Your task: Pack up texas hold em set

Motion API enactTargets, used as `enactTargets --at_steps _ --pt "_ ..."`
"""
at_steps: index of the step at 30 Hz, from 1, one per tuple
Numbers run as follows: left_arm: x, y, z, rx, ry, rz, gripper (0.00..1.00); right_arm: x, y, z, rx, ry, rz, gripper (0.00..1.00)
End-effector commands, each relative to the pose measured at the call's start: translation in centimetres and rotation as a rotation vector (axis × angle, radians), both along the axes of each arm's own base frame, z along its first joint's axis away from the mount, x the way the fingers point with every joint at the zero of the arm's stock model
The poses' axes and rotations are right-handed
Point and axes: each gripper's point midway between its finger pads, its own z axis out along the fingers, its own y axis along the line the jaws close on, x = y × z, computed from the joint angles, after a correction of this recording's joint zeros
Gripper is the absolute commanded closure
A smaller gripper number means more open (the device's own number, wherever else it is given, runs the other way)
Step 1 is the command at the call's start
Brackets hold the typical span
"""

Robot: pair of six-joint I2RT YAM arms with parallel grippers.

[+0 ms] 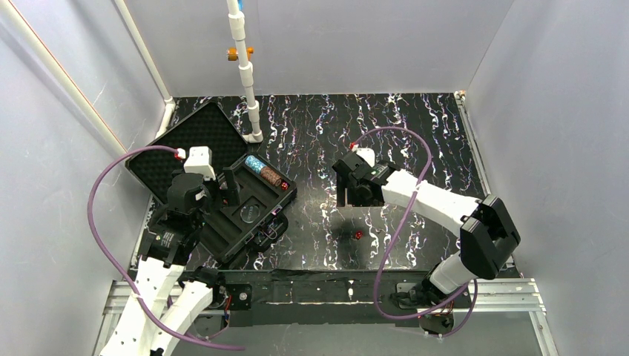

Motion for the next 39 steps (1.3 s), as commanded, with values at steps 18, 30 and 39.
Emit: enactTargets --at_steps 18,30,39 --pt "-0.2 0.0 0.7 0.004 -0.011 -0.003 0.07 -6.1 -0.6 -6.0 0.056 0.220 0.181 0.39" --pt "-0.2 0.1 0.6 0.005 -0.009 -0.002 0.07 -6.9 -1.1 -7.6 0.031 0.271 0.180 0.47" --pt "-0.2 0.0 0.7 0.004 -0.011 -0.003 0.07 -7.6 -1.2 -8.3 0.031 0.297 0.190 0.50"
